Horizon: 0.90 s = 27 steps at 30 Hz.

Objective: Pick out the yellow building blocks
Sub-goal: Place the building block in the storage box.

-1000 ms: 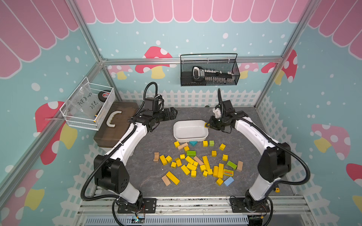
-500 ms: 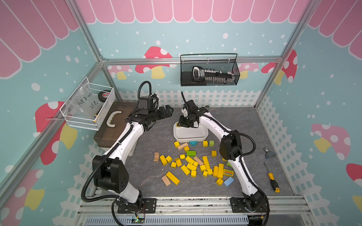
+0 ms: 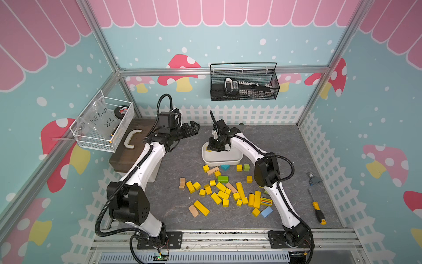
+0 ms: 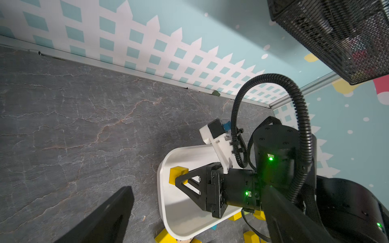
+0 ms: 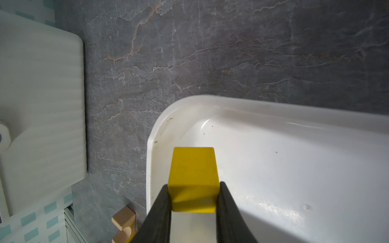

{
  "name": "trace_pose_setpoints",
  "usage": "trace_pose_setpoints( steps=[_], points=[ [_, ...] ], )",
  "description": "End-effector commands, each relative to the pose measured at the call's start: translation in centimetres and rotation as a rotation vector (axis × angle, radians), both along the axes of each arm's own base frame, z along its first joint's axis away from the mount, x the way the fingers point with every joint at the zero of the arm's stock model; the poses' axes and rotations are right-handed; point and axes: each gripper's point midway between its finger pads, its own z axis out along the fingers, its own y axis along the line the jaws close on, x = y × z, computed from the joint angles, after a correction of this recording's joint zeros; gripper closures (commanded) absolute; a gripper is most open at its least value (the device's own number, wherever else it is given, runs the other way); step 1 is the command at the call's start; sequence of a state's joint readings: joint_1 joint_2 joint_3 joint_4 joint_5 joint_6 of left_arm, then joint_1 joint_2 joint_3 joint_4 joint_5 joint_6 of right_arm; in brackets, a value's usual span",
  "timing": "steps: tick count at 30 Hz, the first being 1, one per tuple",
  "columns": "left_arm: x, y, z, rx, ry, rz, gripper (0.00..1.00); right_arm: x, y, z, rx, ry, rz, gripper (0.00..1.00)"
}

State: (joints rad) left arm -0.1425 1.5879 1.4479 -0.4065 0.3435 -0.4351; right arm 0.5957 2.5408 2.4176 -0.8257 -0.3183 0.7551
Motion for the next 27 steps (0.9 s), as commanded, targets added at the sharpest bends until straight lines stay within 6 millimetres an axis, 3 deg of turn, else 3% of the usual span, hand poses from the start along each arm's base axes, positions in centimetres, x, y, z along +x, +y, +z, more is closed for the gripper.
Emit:
trace_pose_setpoints(
  steps=[1,10,16,24,27],
  points=[
    [0.1,0.0,0.1,-0.028,0.001,-0.002,0.0,0.3,0.1,-0.5,-0.012,-0.002,-0.012,0.61],
    [0.2,-0.1,-0.2,-0.035,0.008,-0.005,0.03,-0.1,-0.2,1.5,-0.014,-0.033,0.016,0.59],
    [0.2,-0.2,-0.6,-0.035,0.016,-0.008,0.05,-1.9,-1.3,5.6,-0.019,-0.122,0.065,0.6],
    [0.0,-1.9,-1.2,-0.031,0.028,-0.052,0.05,-8.1,-7.4,9.9,-0.047,-0.283,0.055,0.59],
    [-0.3,-3.4,-1.6,-0.026,0.035,-0.089,0.05,-10.6,-11.0,9.3,-0.132,-0.344,0.048,0.59]
  ],
)
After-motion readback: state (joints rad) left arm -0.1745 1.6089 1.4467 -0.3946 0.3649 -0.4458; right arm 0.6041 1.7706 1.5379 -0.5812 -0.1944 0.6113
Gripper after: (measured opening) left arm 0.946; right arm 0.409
